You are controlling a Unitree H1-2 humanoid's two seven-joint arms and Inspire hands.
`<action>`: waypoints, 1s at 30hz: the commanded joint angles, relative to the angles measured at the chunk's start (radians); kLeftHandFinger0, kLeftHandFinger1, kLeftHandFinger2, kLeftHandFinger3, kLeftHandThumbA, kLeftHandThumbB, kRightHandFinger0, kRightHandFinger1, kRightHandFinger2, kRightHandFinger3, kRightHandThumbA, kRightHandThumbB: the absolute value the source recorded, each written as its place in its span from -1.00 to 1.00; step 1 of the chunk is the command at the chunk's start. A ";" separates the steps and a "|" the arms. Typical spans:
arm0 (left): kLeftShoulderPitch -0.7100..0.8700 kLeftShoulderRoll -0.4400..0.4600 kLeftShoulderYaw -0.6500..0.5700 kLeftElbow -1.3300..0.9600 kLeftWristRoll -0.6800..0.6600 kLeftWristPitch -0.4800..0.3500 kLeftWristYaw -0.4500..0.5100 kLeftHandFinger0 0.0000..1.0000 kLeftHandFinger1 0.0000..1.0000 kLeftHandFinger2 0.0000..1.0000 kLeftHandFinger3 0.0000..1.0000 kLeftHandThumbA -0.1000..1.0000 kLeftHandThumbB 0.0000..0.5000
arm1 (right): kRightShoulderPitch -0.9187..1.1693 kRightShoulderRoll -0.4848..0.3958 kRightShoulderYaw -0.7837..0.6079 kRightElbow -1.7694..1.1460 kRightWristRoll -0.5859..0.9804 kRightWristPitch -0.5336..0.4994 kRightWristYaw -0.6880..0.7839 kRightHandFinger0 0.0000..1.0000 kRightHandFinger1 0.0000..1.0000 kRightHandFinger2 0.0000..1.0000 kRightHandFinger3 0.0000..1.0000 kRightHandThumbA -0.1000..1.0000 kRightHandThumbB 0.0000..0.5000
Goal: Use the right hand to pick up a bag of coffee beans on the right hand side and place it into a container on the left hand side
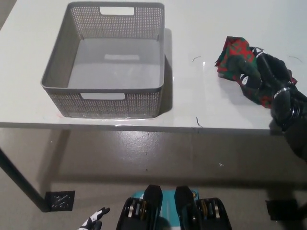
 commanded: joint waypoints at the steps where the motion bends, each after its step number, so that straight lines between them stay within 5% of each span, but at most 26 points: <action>1: 0.011 0.006 0.005 -0.013 -0.009 -0.018 -0.004 1.00 1.00 1.00 1.00 1.00 0.69 | -0.040 -0.004 -0.029 -0.114 0.016 -0.054 -0.046 -0.93 0.06 0.87 0.97 -1.00 -0.44; 7: 0.023 0.013 -0.001 -0.013 0.003 -0.016 -0.006 1.00 1.00 1.00 1.00 1.00 0.64 | -0.062 -0.014 -0.074 -0.268 0.024 -0.011 -0.007 -0.84 0.09 0.88 0.95 -1.00 -0.37; 12: 0.028 0.013 -0.003 -0.024 0.003 -0.001 -0.010 1.00 1.00 1.00 1.00 1.00 0.72 | -0.101 -0.011 -0.094 -0.390 0.012 0.024 0.031 -0.98 0.05 0.81 0.94 -1.00 -0.31; 14: 0.028 0.014 -0.003 -0.025 0.008 0.003 -0.010 1.00 1.00 1.00 1.00 1.00 0.74 | -0.118 -0.006 -0.099 -0.445 0.014 0.050 0.058 -1.00 -0.06 0.71 0.75 -1.00 -0.19; 19: 0.009 0.017 -0.001 -0.023 0.003 0.009 -0.015 1.00 1.00 1.00 1.00 1.00 0.64 | -0.175 0.029 -0.104 -0.499 0.012 0.046 0.059 -1.00 -0.13 0.69 0.66 -1.00 -0.19; 25: -0.028 0.013 -0.014 -0.013 0.015 0.023 -0.022 1.00 1.00 1.00 1.00 1.00 0.64 | -0.259 0.085 -0.094 -0.567 -0.009 0.119 0.095 -0.98 0.02 0.78 1.00 -1.00 -0.35; 26: -0.029 0.008 -0.022 -0.008 0.023 0.014 -0.021 1.00 1.00 1.00 1.00 1.00 0.63 | -0.270 0.096 -0.094 -0.569 -0.008 0.130 0.108 -0.93 0.07 0.81 1.00 -1.00 -0.35; 27: -0.030 0.008 -0.024 0.001 0.022 0.003 -0.021 1.00 1.00 1.00 1.00 1.00 0.69 | -0.295 0.116 -0.083 -0.541 -0.016 0.126 0.108 -0.67 0.17 0.79 0.99 -1.00 -0.28; 28: -0.036 0.005 -0.025 0.003 0.020 0.006 -0.021 1.00 1.00 1.00 1.00 1.00 0.71 | -0.306 0.126 -0.080 -0.532 -0.017 0.117 0.103 -0.85 -0.06 0.61 0.82 -1.00 -0.29; 30: -0.035 0.003 -0.024 0.007 0.012 0.009 -0.022 1.00 1.00 1.00 1.00 1.00 0.65 | -0.327 0.167 -0.073 -0.513 -0.019 0.105 0.093 -1.00 -0.23 0.58 0.81 -1.00 -0.24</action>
